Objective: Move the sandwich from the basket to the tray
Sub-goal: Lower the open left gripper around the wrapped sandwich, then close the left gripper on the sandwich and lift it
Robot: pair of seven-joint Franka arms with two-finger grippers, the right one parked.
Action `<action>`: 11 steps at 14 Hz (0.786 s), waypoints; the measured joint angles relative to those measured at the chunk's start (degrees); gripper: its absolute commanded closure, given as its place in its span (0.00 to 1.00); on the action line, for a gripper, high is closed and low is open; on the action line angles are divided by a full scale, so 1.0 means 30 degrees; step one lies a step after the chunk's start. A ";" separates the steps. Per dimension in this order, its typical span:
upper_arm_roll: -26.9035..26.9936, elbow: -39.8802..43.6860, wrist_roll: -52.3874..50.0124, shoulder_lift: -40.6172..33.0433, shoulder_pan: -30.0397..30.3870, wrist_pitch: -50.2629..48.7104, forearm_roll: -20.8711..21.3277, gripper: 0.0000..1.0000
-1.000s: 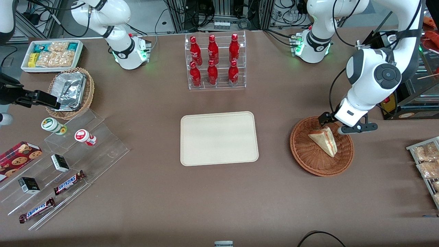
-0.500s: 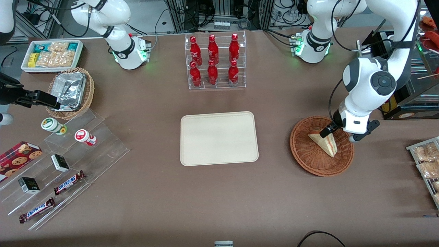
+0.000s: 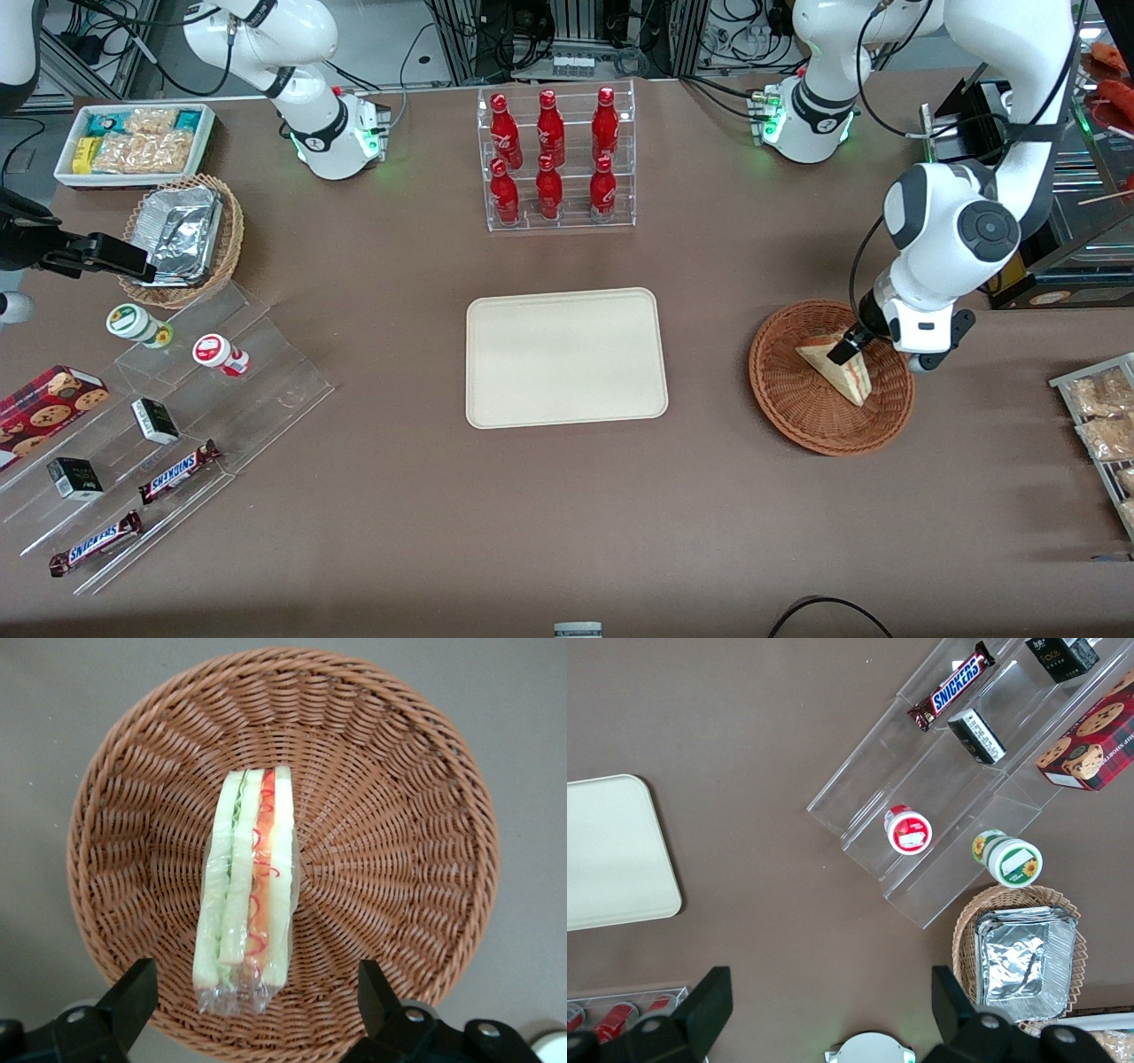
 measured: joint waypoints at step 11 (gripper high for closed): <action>0.0001 -0.0003 -0.0245 0.1721 0.0000 0.0969 -0.0012 0.93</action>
